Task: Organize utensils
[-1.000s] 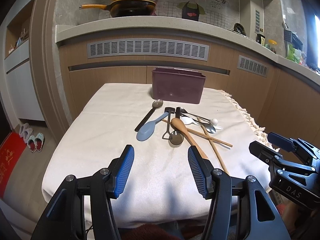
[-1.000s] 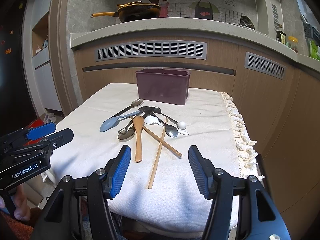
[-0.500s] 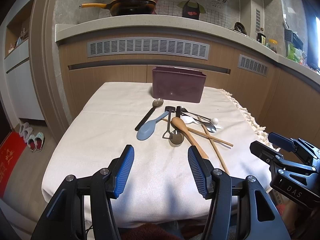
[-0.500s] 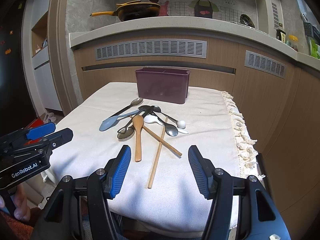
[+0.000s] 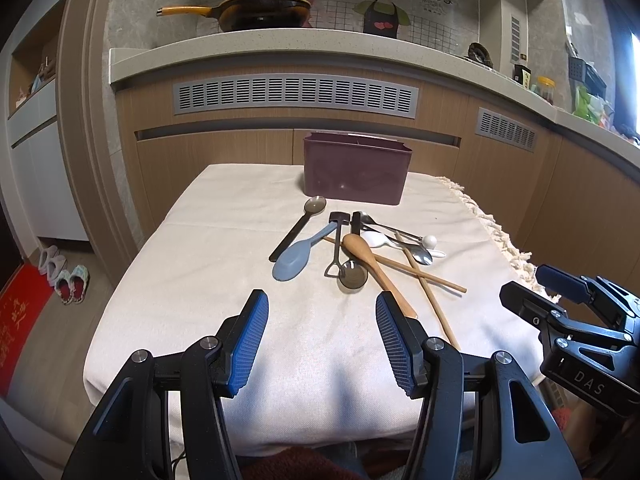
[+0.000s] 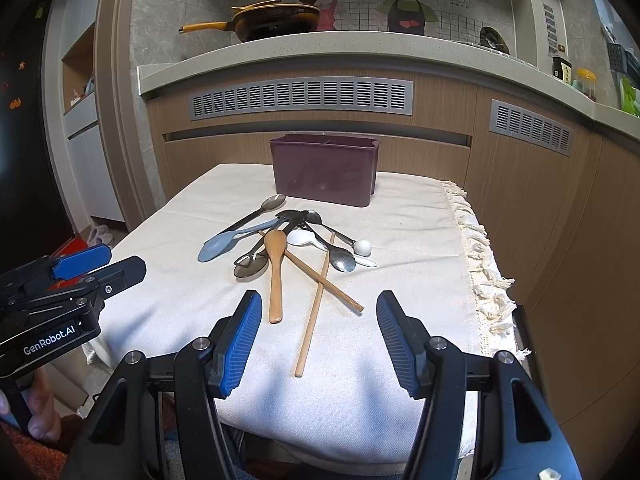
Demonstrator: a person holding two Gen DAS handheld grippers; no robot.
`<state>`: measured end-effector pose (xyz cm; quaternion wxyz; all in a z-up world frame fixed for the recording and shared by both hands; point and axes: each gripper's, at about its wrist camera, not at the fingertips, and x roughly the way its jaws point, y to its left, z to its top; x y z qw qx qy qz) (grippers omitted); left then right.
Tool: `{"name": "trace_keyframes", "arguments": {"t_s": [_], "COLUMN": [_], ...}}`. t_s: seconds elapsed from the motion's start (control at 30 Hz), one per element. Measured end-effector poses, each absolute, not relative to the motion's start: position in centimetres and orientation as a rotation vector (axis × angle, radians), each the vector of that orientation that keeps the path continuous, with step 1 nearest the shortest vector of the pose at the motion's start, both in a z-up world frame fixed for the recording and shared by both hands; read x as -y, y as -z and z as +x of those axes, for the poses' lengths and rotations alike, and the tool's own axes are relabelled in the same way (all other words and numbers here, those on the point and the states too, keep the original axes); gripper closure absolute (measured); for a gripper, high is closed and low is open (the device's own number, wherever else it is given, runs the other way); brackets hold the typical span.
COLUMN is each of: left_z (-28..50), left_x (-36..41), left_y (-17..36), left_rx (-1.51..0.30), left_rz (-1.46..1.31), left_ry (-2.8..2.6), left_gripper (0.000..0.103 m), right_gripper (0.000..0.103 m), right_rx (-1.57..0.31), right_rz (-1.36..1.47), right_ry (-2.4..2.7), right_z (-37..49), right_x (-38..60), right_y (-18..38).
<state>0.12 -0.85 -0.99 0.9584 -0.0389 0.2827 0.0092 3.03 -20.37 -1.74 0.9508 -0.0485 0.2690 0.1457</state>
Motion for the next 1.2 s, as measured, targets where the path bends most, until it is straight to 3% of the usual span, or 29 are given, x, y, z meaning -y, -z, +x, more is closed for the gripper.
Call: {"name": "trace_keyframes", "arguments": {"t_s": [0.6, 0.83, 1.07, 1.2], "left_z": [1.7, 10.1, 19.3, 25.4], "left_x": [0.7, -1.0, -4.5, -4.3], "left_y": [1.0, 2.3, 2.4, 2.8], "left_rx": [-0.603, -0.689, -0.803, -0.887], "left_rz": [-0.112, -0.144, -0.210, -0.093], "left_ry": [0.037, 0.106, 0.254, 0.315], "left_gripper": [0.046, 0.049, 0.057, 0.059], "right_gripper": [0.047, 0.046, 0.047, 0.048], "right_rx": [-0.516, -0.576, -0.719, -0.802], "right_rz": [-0.109, -0.188, -0.195, -0.215], "right_ry": [-0.299, -0.382, -0.348, -0.299], "right_z": [3.8, 11.0, 18.5, 20.9], "right_x": [20.9, 21.0, 21.1, 20.9], "right_y": [0.8, -0.6, 1.6, 3.8]}}
